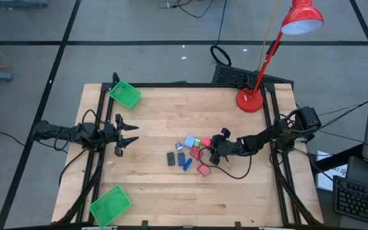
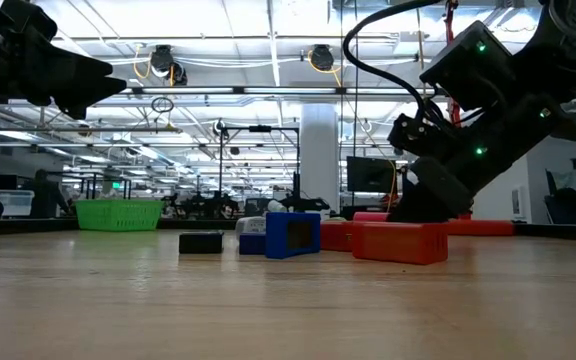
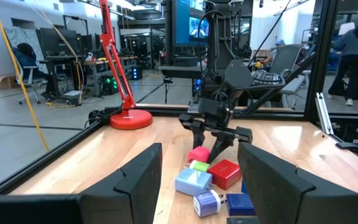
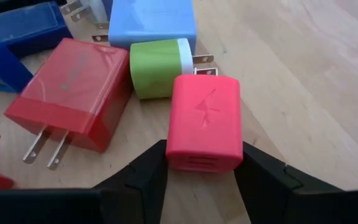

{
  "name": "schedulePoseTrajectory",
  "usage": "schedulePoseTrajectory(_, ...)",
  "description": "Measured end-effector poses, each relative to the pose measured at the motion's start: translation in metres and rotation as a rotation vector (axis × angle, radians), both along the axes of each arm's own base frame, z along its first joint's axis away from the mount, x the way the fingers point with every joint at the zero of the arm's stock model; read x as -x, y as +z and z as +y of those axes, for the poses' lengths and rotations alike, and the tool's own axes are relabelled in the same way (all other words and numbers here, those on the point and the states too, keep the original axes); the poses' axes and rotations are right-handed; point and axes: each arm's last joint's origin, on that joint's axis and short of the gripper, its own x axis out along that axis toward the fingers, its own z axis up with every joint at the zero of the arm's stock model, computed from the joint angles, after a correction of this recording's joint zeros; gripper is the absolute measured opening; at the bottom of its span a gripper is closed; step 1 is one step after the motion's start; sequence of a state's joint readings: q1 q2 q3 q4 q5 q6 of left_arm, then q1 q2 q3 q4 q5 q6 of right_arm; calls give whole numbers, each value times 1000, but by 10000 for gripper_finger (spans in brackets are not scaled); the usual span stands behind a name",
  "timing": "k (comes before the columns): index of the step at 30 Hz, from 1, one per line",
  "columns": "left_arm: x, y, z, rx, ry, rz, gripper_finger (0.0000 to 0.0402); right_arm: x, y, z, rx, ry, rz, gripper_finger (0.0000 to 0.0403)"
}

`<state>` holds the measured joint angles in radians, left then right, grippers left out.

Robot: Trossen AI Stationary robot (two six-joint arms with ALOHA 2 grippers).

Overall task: Pick & Place Office items
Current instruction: Put the pink charger adapter into the top green basket

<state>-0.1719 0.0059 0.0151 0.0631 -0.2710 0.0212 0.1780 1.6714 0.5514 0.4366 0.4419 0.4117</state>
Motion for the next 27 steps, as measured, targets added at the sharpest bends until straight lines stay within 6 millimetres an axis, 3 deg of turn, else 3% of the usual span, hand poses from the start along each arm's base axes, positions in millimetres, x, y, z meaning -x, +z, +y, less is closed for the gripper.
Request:
schedulePoseTrajectory(9, 0, 0, 0, 0, 0, 0, 214, 0, 9, 0, 16, 22, -27, 148)
schedulePoseTrajectory(27, 0, 0, 0, 0, 0, 0, 214, 26, 95, -4, 137, 129, -245, 154)
